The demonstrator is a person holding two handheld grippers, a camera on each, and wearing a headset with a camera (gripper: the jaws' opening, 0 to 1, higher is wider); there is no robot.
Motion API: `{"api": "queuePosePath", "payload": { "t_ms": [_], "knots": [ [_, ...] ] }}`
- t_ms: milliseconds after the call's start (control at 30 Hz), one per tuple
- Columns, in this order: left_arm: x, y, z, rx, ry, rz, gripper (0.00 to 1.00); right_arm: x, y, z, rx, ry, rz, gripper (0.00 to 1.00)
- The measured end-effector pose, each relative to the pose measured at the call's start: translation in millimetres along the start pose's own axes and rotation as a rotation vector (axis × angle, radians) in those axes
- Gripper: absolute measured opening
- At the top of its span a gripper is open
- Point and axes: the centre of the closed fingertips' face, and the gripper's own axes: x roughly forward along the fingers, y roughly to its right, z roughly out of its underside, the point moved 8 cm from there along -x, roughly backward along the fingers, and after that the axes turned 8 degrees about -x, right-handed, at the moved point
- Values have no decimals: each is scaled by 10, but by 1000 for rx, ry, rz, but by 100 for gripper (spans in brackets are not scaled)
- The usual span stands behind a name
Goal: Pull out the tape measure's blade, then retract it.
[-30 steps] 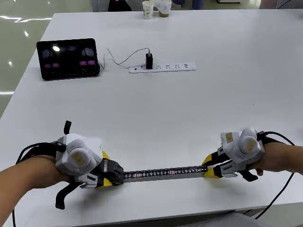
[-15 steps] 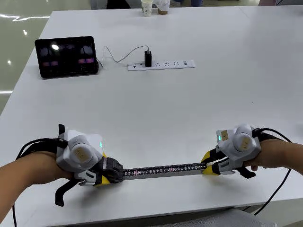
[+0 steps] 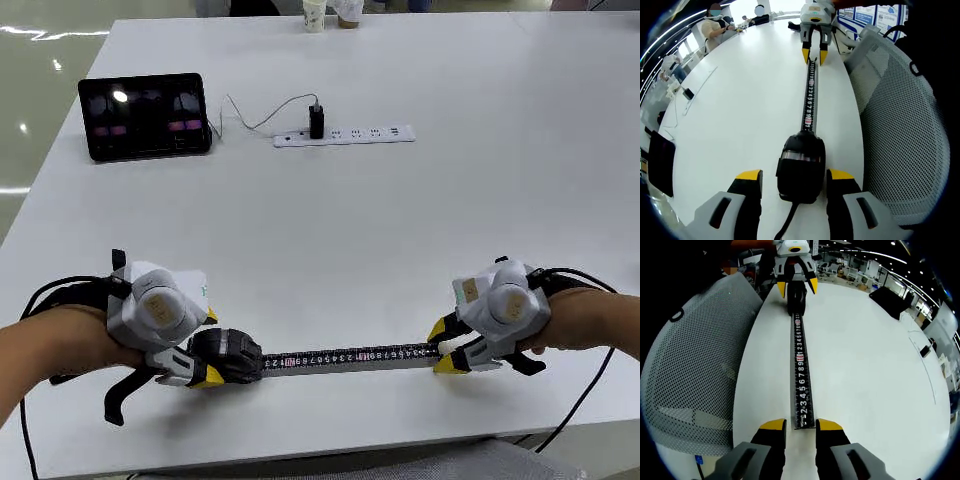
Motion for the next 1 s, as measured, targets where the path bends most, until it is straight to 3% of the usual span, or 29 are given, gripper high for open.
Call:
{"api": "queuePosePath", "payload": {
  "t_ms": [100, 167, 400, 567, 667, 767, 1000],
  "knots": [
    [-32, -14, 22, -18, 16, 8, 49, -8, -4, -21, 8, 7, 7, 21],
    [-50, -32, 19, -96, 51, -3, 52, -17, -1, -20, 19, 12, 17, 23],
    [-95, -71, 65, -244, 135, -59, 60, -103, -1, 2, 146, 64, 91, 28],
    [-129, -65, 162, -306, 161, -86, 66, -162, -21, 50, 232, 99, 153, 30],
    [-182, -83, 200, -387, 212, -127, 68, -211, -20, 71, 280, 123, 216, 32],
    [-244, -85, 232, -475, 276, -141, 72, -245, -45, 81, 296, 134, 247, 34],
    [-322, -42, 386, -564, 331, -194, 77, -296, -155, 117, 355, 168, 285, 39]
  ]
}}
